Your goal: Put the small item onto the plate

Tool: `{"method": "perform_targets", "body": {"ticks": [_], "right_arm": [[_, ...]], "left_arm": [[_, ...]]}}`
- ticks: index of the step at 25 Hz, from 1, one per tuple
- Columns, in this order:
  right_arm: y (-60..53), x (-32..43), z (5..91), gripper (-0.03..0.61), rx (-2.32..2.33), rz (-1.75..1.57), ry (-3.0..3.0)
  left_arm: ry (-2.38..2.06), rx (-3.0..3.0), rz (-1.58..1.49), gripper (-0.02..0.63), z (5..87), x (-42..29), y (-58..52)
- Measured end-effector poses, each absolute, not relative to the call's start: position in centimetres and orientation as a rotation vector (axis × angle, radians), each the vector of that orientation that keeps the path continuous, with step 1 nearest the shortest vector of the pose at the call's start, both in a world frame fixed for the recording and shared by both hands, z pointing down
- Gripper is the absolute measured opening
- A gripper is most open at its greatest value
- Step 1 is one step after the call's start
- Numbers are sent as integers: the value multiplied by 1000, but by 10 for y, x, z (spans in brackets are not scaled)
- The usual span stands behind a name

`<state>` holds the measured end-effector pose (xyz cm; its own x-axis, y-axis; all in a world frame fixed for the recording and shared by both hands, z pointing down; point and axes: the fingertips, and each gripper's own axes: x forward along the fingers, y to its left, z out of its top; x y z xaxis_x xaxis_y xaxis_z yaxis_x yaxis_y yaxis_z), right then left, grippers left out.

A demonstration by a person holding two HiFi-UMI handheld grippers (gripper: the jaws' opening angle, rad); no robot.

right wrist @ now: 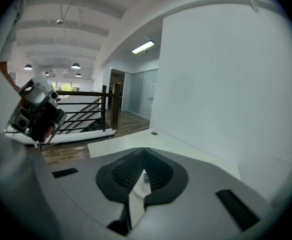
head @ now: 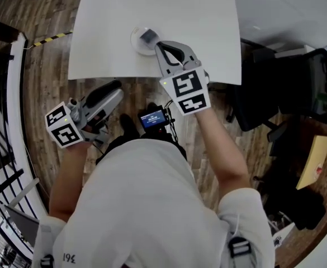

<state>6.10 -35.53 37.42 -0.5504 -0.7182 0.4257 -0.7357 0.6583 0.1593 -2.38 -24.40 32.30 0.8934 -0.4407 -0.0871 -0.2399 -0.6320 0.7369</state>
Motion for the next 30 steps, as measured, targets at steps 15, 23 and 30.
{"method": "perform_targets", "body": {"ticks": [15, 23, 30], "right_arm": [[-245, 56, 276, 2, 1033, -116, -2570], [-222, 39, 232, 2, 1172, 216, -2800], [-232, 52, 245, 2, 1240, 343, -2789]], "left_arm": [[-454, 2337, -407, 126, 278, -57, -195], [-426, 2378, -478, 105, 251, -67, -184], [-422, 2406, -507, 37, 245, -71, -188]]}}
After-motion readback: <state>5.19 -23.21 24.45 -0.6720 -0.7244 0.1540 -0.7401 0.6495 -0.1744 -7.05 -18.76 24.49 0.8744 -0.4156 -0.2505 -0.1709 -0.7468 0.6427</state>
